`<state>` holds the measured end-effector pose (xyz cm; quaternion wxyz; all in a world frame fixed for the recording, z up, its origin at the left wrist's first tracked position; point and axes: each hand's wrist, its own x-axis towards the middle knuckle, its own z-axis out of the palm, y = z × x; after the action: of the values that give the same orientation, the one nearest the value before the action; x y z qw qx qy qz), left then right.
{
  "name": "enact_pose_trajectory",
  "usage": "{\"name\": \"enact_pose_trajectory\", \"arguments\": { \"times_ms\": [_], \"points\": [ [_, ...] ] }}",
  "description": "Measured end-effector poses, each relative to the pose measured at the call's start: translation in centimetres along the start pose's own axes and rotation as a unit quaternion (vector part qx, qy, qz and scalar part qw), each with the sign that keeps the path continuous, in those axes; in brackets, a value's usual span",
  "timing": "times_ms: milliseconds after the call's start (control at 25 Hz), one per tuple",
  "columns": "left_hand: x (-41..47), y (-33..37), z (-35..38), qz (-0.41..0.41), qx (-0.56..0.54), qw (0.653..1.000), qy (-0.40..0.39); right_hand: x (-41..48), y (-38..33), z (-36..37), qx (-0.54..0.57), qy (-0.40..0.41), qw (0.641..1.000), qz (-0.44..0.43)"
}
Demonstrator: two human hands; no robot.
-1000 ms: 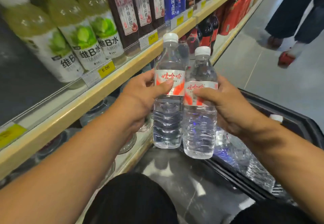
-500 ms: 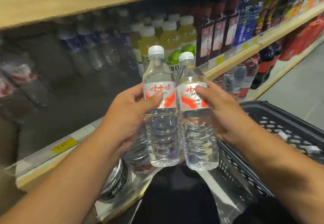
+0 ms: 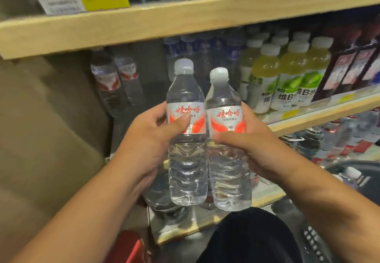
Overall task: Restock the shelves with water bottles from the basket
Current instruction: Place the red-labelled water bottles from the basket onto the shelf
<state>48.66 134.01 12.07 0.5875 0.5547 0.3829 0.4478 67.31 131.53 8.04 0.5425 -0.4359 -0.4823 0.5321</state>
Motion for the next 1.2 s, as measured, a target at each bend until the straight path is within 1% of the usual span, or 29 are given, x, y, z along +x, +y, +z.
{"name": "enact_pose_trajectory", "arguments": {
  "times_ms": [120,240,360,480,600,720,840,1040,1200],
  "points": [
    [-0.8,0.3,-2.1,0.011,0.012,0.999,0.028,1.5,0.2,1.7,-0.002,-0.031,0.999,-0.006],
    [-1.5,0.3,-4.1,0.016,0.012,0.998,0.064,3.0,0.6,3.4,0.006,-0.042,0.999,-0.016],
    [-2.3,0.0,-6.0,0.017,-0.025,0.995,0.093,4.9,0.7,4.7,0.005,-0.039,0.999,-0.032],
    [-2.9,-0.7,-7.2,0.046,-0.04,0.991,0.116,7.0,0.4,5.8,0.0,-0.034,0.999,-0.031],
    [-2.6,-1.7,-7.6,0.058,-0.043,0.987,0.147,9.2,0.5,6.9,0.027,-0.049,0.997,-0.05],
    [-1.9,-2.5,-7.9,0.06,-0.03,0.983,0.173,11.1,0.9,7.6,0.034,-0.034,0.996,-0.08],
    [-1.3,-3.0,-8.3,0.072,-0.056,0.974,0.206,13.0,0.9,8.2,0.063,-0.029,0.995,-0.077],
    [-0.8,-3.0,-8.5,0.052,-0.101,0.966,0.234,16.9,0.8,9.5,0.052,-0.026,0.993,-0.101],
    [0.2,-3.2,-7.8,0.025,-0.057,0.957,0.284,18.9,2.6,10.6,0.015,-0.056,0.994,-0.096]
  ]
}}
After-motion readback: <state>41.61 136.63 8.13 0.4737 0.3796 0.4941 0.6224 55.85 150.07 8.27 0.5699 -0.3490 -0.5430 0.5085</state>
